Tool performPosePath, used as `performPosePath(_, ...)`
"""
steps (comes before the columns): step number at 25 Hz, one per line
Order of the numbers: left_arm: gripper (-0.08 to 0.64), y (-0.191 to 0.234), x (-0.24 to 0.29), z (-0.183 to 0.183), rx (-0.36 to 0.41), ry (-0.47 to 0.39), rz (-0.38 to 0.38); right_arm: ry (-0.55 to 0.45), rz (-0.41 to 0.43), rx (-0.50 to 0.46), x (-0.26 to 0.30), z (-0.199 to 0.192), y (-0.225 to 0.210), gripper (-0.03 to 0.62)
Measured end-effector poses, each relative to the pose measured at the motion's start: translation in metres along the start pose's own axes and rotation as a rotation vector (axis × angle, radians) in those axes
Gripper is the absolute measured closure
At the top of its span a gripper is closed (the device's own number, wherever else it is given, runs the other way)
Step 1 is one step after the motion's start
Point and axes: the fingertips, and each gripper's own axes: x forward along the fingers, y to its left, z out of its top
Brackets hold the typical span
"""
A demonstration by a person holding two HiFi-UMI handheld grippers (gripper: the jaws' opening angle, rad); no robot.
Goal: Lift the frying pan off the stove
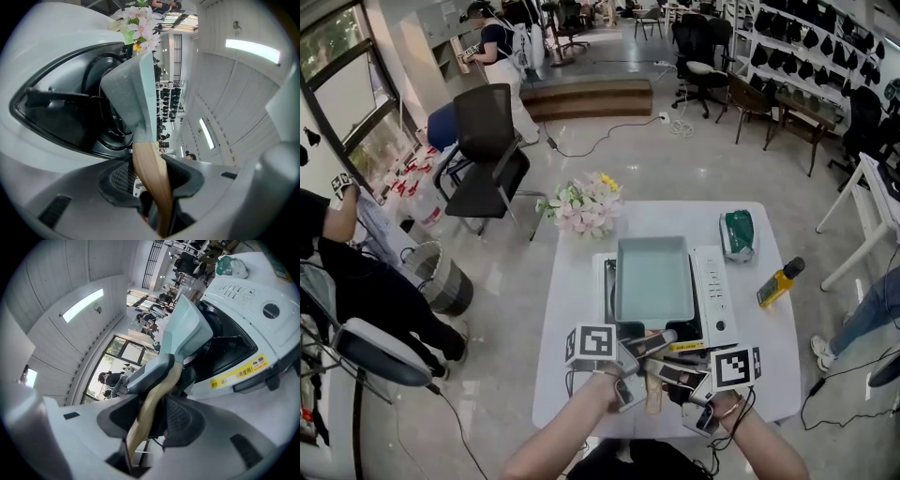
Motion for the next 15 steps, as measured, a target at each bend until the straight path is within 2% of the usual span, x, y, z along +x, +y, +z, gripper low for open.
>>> performPosePath(15, 0.405, -0.0025, 0.0013, -0.0006, 0.006, -0.01, 0.007, -0.01, -0.013, -0.02, -0.0031, 0.0009, 0.0011, 0.43)
